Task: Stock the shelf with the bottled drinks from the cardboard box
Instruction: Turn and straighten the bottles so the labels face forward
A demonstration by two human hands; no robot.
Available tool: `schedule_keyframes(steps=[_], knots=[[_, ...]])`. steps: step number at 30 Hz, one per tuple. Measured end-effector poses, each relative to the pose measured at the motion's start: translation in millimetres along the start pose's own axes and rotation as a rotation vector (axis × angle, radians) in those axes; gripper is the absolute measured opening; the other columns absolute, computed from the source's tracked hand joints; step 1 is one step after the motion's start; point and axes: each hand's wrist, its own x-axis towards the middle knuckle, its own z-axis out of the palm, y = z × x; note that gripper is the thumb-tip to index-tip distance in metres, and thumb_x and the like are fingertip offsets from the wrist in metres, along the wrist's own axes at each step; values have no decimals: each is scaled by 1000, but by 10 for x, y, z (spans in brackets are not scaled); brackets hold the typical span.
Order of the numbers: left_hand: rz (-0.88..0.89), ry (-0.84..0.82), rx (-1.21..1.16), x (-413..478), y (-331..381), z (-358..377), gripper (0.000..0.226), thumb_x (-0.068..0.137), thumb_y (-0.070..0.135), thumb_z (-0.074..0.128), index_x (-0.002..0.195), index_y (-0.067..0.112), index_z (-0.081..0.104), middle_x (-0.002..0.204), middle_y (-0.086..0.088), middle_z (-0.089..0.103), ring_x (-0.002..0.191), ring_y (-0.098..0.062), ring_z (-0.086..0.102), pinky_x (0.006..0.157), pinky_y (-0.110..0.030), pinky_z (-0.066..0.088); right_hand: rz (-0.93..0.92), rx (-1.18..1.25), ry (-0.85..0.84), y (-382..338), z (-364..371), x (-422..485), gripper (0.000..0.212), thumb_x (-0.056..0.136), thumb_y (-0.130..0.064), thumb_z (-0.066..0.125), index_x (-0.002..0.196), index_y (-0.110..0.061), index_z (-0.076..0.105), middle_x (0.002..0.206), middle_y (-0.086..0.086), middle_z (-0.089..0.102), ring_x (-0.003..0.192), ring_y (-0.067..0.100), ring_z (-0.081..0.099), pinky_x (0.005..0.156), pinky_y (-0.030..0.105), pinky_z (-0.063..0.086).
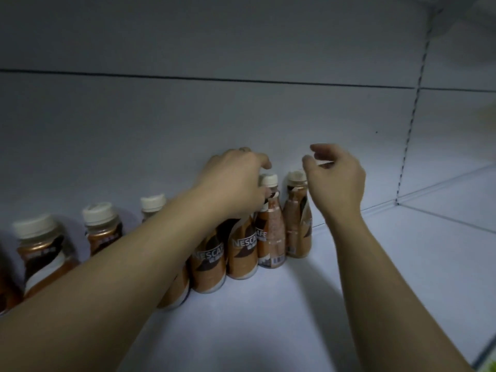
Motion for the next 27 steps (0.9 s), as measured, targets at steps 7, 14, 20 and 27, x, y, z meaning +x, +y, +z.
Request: schedule_keyframes(steps=[7,14,20,27], knots=[[68,-169,39,287,68,140,52,86,13,63,135,27,50,130,-5,51,114,-25,52,85,-29,41,-25,-26,-278,449,110,-67,55,90,-43,62,138,-18,53,128,2,64,107,12,61,87,24,44],[136,-259,199,417,74,27,35,86,31,65,121,26,60,107,-2,59,94,-23,56,82,-39,49,-65,-73,-318,470,136,-110,63,79,-38,76,134,-24,49,114,-1,55,97,14,54,78,26,39],[143,-171,415,453,91,107,40,88,54,53,99,17,62,88,-4,58,77,-23,56,66,-35,48,58,82,-295,500,69,-55,47,80,-18,75,125,-24,61,91,-10,64,86,10,60,78,23,52],[53,-70,286,370,99,239,43,84,60,55,97,18,58,84,-2,58,73,-21,56,63,-35,49,136,274,-439,524,36,-87,38,89,-4,61,122,-22,58,108,-1,70,100,17,66,94,45,54]])
